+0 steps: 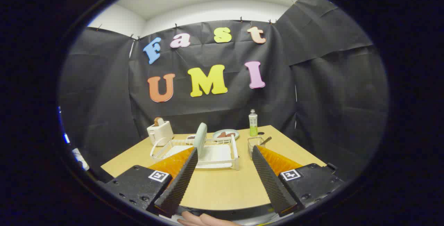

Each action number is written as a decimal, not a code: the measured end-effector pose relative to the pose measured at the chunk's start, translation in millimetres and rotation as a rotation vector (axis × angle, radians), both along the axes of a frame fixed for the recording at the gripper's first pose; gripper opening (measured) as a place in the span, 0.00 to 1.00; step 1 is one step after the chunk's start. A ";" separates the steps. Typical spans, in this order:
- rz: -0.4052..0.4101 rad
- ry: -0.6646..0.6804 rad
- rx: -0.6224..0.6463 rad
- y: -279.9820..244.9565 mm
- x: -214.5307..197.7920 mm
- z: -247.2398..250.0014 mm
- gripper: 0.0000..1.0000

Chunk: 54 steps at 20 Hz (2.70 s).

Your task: Take the plate from the dish rack, then take the spoon from the basket and place it into the plate.

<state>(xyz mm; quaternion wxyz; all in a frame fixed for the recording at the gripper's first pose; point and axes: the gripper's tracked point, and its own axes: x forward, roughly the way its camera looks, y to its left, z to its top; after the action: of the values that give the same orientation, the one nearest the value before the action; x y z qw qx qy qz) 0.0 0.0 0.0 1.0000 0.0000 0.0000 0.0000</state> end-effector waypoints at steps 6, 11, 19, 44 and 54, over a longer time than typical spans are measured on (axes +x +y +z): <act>0.009 -0.016 -0.025 1.8 -1.6 0.0 1.00; 0.028 -0.015 -0.045 7.8 -3.2 -3.5 1.00; 0.024 0.005 -0.072 13.1 26.9 10.3 1.00; -0.117 0.672 -0.237 90.7 316.3 44.1 1.00; -0.325 0.881 -0.331 89.7 351.3 17.6 0.84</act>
<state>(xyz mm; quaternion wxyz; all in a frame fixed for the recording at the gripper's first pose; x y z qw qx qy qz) 351.3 89.7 17.6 0.8786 -0.1588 0.4226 -0.1558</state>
